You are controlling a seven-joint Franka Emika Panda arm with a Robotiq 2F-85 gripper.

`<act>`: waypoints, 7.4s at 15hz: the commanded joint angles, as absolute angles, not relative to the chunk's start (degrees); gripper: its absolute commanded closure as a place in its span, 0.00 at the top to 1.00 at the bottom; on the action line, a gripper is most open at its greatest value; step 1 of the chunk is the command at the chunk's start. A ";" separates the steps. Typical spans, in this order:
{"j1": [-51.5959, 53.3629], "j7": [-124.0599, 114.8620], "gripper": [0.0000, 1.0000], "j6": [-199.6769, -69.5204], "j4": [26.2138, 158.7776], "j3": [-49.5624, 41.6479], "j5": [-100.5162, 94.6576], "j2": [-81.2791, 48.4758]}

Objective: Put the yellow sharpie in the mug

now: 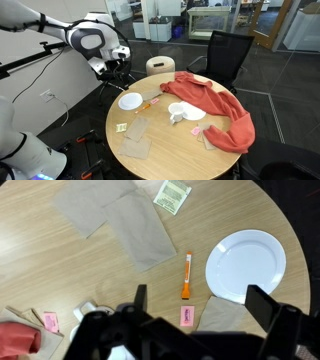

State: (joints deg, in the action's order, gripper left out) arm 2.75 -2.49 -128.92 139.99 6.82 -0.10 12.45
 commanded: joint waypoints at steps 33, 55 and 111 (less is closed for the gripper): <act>10.64 -13.68 1.00 -147.42 122.54 1.20 -7.74 -27.40; 14.32 -16.54 0.12 -151.38 116.20 -3.14 -6.77 -36.30; 10.18 -55.07 0.04 -124.72 111.13 -5.29 -29.76 -16.76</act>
State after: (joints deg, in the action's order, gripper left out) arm 9.00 -46.60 -128.68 113.53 -4.11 -27.26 -15.51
